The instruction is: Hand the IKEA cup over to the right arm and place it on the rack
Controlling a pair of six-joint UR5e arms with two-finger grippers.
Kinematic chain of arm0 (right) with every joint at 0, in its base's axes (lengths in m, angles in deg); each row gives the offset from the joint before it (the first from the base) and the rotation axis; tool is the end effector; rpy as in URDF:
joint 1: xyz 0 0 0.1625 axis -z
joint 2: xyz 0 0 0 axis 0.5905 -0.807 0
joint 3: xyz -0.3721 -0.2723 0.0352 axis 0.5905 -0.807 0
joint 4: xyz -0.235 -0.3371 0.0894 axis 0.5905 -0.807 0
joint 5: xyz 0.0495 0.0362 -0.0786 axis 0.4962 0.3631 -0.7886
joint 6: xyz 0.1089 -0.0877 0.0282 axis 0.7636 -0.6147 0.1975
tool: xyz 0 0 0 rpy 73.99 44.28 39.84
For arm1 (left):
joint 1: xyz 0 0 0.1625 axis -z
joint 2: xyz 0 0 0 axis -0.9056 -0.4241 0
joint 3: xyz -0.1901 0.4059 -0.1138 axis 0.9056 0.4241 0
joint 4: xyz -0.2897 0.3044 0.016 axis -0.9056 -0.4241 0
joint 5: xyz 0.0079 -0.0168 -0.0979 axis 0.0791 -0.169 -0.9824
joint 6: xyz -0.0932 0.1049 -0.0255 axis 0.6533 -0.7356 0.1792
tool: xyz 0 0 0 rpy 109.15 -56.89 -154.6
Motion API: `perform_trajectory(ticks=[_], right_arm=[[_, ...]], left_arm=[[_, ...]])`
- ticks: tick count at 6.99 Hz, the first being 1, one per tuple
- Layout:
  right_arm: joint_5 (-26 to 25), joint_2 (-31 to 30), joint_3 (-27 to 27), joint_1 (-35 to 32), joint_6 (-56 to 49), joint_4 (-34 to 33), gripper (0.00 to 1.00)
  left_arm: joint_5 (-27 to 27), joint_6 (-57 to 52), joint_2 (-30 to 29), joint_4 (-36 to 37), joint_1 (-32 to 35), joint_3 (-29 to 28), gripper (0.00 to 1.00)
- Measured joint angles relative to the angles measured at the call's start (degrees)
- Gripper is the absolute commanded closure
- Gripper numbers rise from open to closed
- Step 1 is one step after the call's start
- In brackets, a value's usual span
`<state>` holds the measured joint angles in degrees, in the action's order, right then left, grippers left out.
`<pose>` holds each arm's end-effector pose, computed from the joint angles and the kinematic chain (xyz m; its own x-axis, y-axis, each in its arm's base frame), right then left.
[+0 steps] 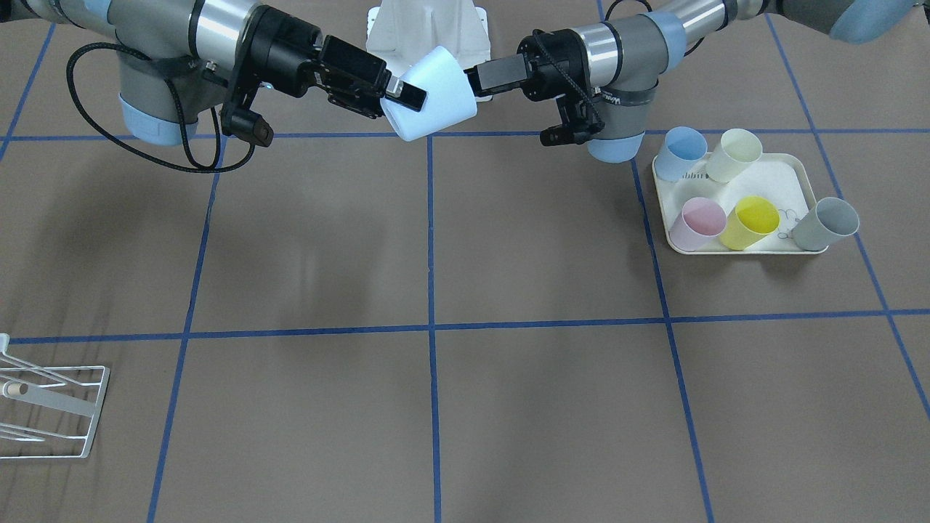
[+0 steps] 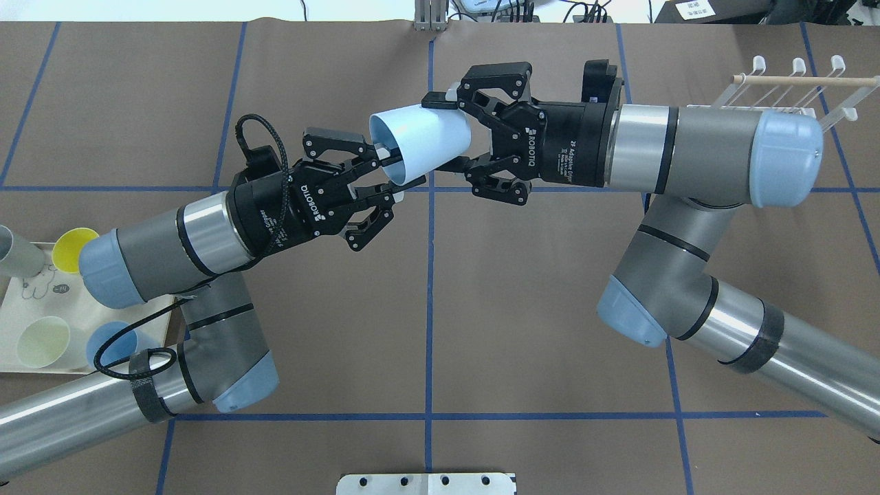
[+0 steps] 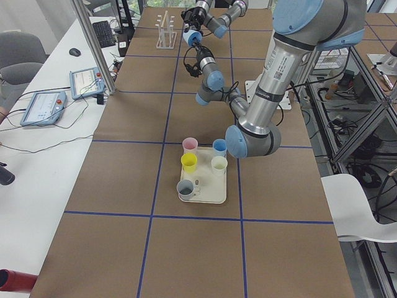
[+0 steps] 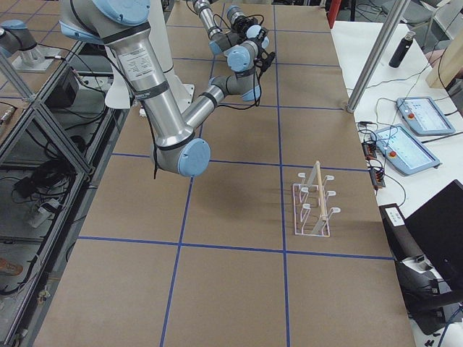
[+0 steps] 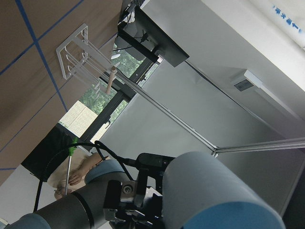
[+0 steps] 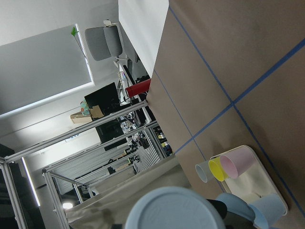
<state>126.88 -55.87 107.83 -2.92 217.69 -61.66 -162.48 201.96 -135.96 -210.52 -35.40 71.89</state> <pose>-0.4186 -0.4549 0.1610 -0.5331 0.4451 0.7196 -0.0060 0.8484 -0.5293 0.4642 -0.4194 0.1831 -0.7758 -0.5205 -0.3568 -0.2589 0.7782 -0.5722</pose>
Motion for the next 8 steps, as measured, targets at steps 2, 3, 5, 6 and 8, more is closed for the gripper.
perform_trajectory(ticks=[2,3,5,6,8], right_arm=[[-0.4,-2.28,0.29,-1.82,0.67,3.26,1.0],[-0.55,-4.26,0.2,-4.76,0.38,4.1,1.0],[0.08,-7.85,-1.75,-12.36,-6.48,1.3,1.0],[0.58,-9.46,-2.55,-14.84,-14.8,-3.01,1.0],[0.65,-13.77,-2.98,-18.59,-35.11,-11.81,1.0]], left_arm=[[0.04,-1.54,0.24,-0.06,1.65,0.07,0.0],[0.04,-3.32,0.45,-0.04,2.53,0.01,0.0],[-0.07,-11.11,1.26,0.96,3.73,-0.55,0.0],[-0.28,-16.44,3.03,2.04,4.98,-0.84,0.0],[-1.39,-26.33,5.59,7.63,6.41,-1.91,0.0]])
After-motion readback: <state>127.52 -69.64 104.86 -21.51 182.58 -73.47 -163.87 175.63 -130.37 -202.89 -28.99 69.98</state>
